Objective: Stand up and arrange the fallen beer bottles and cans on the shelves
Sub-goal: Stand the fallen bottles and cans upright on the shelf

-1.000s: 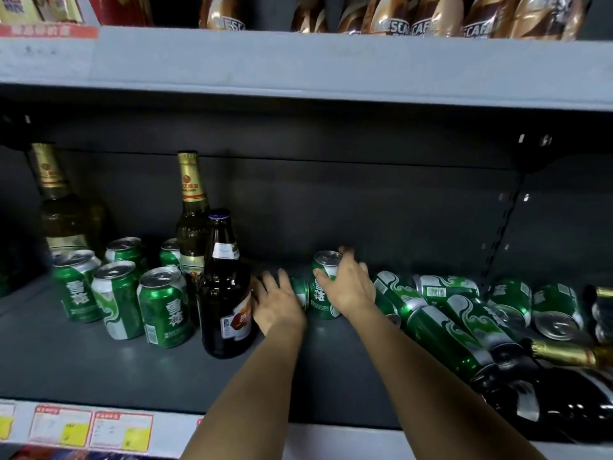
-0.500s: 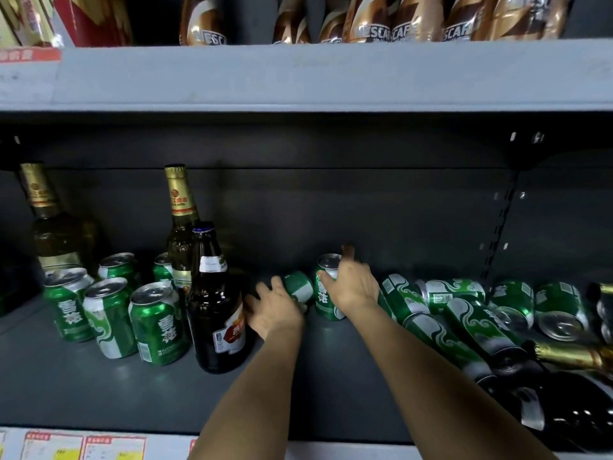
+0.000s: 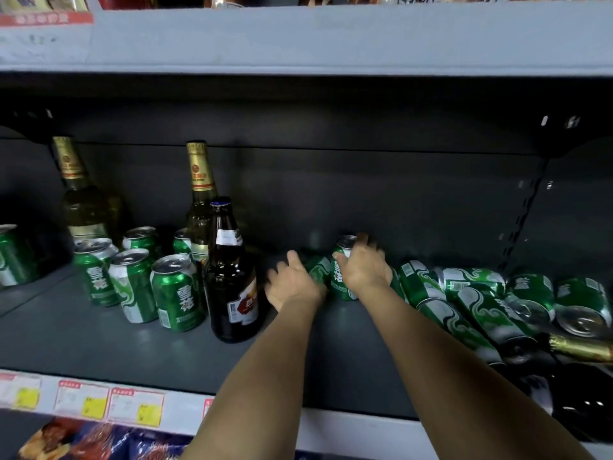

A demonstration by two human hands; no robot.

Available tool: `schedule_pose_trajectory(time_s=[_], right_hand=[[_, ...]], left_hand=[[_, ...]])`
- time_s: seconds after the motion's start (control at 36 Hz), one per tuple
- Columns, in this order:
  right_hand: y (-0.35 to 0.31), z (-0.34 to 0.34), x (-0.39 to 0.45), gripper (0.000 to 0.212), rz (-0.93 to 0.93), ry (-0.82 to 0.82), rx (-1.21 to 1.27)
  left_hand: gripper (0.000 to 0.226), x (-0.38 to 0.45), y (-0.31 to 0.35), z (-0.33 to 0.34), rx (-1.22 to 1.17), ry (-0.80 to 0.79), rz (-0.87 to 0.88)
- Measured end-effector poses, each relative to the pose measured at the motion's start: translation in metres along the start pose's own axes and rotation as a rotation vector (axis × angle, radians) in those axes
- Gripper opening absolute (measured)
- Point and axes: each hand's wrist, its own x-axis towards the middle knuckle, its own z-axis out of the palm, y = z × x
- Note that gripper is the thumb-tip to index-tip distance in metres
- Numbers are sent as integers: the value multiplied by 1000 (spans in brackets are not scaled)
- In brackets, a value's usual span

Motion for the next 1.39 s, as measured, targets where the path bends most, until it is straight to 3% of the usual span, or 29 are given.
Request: schedule_pose_trajectory(time_s=[0.08,0.19,0.28,0.36,0.44,0.53,0.64,0.75,0.83,0.97,1.03,1.08,1.14,1.25,1.31,1.39], right_hand=[[5,-1,0,61,-22,-11,-24],[23,-8,-2,52,-17,53,-119],[39,-16,-5,52,-76,66,-325],[51,-20,-11,65,-132,4,-507],[56,-23,-15,82,-145,-68,-672],[51,-22,-16,91,-126,-140,-744],[39,-18,-20,103,-76,-232,-811],[32,-20,-26,106,-13,-283,-793],[32,-22,-30,94,32,-271,-722],[37,-36,-37,67,144,-207,-475],[35,-45,-39,67,186,-179,-356],[32,-52,-41,70,169,-131,-312],[29,-58,-42,68,123,-76,-286],[23,-60,-48,69,35,-44,-168],[19,-55,-52,67,-8,-46,-98],[15,-47,-58,64,-52,-76,13]], left_hand=[[60,-2,4,-5,-155,102,3],[84,2,10,-19,-247,197,35],[77,7,11,-24,-203,230,55],[65,9,9,-21,-182,238,53],[71,13,9,-19,-218,240,58],[82,18,10,-18,-259,226,59],[71,20,10,-14,-211,210,99],[57,15,7,-8,-39,259,129],[58,3,5,-4,49,334,202],[66,-15,2,3,194,449,467],[62,-21,1,7,219,478,603],[65,-32,3,8,199,403,706],[80,-45,6,9,141,178,719],[106,-65,11,16,-234,-144,563],[106,-70,13,19,-435,-198,442],[76,-72,13,17,-536,-123,324]])
